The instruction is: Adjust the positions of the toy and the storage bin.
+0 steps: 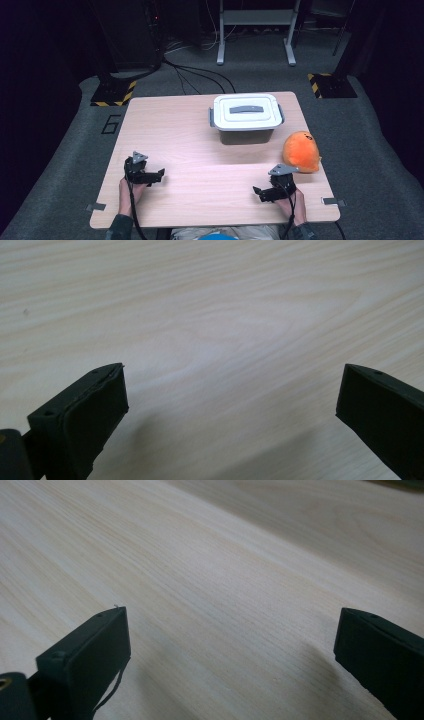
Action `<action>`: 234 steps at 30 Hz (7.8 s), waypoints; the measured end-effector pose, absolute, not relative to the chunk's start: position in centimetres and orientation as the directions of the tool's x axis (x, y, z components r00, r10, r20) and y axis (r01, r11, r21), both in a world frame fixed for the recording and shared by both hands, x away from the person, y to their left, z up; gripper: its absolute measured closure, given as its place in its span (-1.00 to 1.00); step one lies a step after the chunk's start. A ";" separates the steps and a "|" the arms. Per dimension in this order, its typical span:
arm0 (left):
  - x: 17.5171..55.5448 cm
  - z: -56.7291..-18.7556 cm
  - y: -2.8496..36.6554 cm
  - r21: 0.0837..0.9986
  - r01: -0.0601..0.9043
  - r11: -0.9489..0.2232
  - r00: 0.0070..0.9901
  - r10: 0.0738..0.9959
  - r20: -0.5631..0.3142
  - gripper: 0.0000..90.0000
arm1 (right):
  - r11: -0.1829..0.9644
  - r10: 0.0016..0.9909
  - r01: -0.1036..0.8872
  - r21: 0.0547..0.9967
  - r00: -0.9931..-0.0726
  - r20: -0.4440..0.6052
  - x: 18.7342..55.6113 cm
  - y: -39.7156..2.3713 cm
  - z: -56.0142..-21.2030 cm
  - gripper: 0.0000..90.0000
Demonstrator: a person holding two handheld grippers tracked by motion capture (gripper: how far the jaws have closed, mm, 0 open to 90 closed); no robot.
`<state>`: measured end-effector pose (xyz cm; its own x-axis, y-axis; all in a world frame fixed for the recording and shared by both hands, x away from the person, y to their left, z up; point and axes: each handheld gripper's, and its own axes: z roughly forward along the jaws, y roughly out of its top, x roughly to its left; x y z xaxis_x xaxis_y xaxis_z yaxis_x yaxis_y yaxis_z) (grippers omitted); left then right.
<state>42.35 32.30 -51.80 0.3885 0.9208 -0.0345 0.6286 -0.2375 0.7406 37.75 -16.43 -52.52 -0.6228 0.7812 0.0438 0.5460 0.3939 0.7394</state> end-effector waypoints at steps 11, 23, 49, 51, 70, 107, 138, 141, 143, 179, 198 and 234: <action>46.3 -47.1 29.1 0.783 0.551 -0.289 0.470 0.882 -0.005 -0.97 | 0.462 0.757 0.525 0.715 -0.653 -0.010 37.7 -15.5 -52.9 -0.95; 51.2 -43.8 24.0 0.789 0.527 -0.316 0.519 0.855 -0.004 -0.93 | 0.451 0.764 0.529 0.719 -0.645 -0.005 37.7 -15.6 -52.9 -0.91; 57.7 -41.3 17.2 0.770 0.568 -0.292 0.512 0.857 -0.053 -0.59 | 0.446 0.765 0.529 0.722 -0.644 0.000 37.7 -15.7 -52.9 -0.89; 57.9 -41.2 16.8 0.774 0.569 -0.279 0.507 0.859 -0.063 -0.55 | 0.445 0.765 0.530 0.722 -0.644 0.000 37.7 -15.7 -52.9 -0.88; 58.0 -43.0 16.2 0.769 0.613 -0.180 0.552 0.794 -0.254 0.41 | 0.438 0.770 0.534 0.723 -0.638 0.005 37.7 -15.7 -52.9 -0.86; 54.8 -42.5 15.9 0.783 0.586 -0.208 0.517 0.840 -0.163 0.69 | 0.440 0.769 0.529 0.725 -0.640 0.001 37.7 -15.8 -52.9 -0.83; 51.1 -42.3 17.0 0.798 0.533 -0.281 0.543 0.837 -0.068 0.59 | 0.441 0.769 0.527 0.727 -0.639 -0.003 37.7 -15.7 -52.9 -0.82; 51.5 -41.9 17.5 0.808 0.532 -0.255 0.518 0.852 -0.072 -0.09 | 0.441 0.768 0.527 0.727 -0.640 -0.003 37.7 -15.8 -52.9 -0.82; 51.7 -41.2 17.7 0.818 0.520 -0.245 0.514 0.855 -0.070 -0.23 | 0.442 0.768 0.525 0.727 -0.641 -0.003 37.7 -15.8 -52.9 -0.82; 58.0 -38.9 5.1 0.746 0.305 -0.592 0.861 0.506 0.049 0.20 | 0.438 0.767 0.525 0.730 -0.642 0.001 37.7 -15.8 -52.8 -0.78; 57.1 -39.0 6.3 0.754 0.312 -0.578 0.852 0.522 0.048 0.37 | 0.434 0.770 0.522 0.734 -0.638 -0.001 37.7 -15.9 -52.8 -0.74; 51.3 -39.5 11.2 0.774 0.334 -0.537 0.824 0.566 0.037 0.47 | 0.425 0.779 0.529 0.734 -0.627 0.000 37.7 -15.9 -52.8 -0.73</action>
